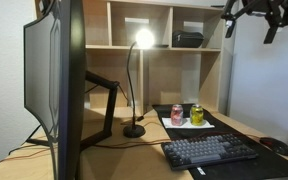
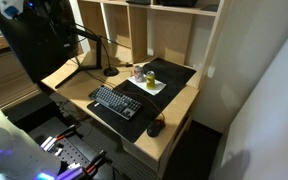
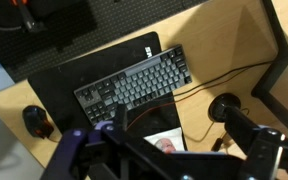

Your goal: Turn off the lamp

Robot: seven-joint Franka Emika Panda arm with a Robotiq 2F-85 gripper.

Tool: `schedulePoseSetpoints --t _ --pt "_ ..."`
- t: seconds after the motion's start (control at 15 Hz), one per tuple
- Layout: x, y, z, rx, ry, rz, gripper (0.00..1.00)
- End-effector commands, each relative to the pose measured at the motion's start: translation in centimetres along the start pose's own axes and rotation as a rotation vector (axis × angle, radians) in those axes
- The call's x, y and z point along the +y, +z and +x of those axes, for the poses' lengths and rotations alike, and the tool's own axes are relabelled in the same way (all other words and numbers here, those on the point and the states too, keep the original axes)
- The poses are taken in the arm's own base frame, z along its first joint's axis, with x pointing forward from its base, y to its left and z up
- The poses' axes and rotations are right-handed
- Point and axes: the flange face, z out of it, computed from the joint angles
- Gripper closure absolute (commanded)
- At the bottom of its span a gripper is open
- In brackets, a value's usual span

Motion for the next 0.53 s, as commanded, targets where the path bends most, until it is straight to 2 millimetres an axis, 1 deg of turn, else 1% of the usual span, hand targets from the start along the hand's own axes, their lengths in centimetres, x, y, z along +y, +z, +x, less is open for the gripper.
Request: schedulePoseSetpoints --t 0.0,0.07,0.13,0.2,0.33,0.47 --pt "-3.5 4.3 1.3 -0.111 0.171 -0.018 0.00" --pt "-4.0 5.0 1.6 -0.131 0.226 -0.027 0.00" --pt "-4.1 5.3 1.8 -0.164 0.273 -0.032 0.00" --pt "-3.6 4.6 0.4 -0.117 0.195 -0.034 0.00" --pt "-4.0 5.5 1.1 -0.147 0.242 -0.045 0.00" --pt "-4.0 5.6 1.5 -0.151 0.253 -0.045 0.00"
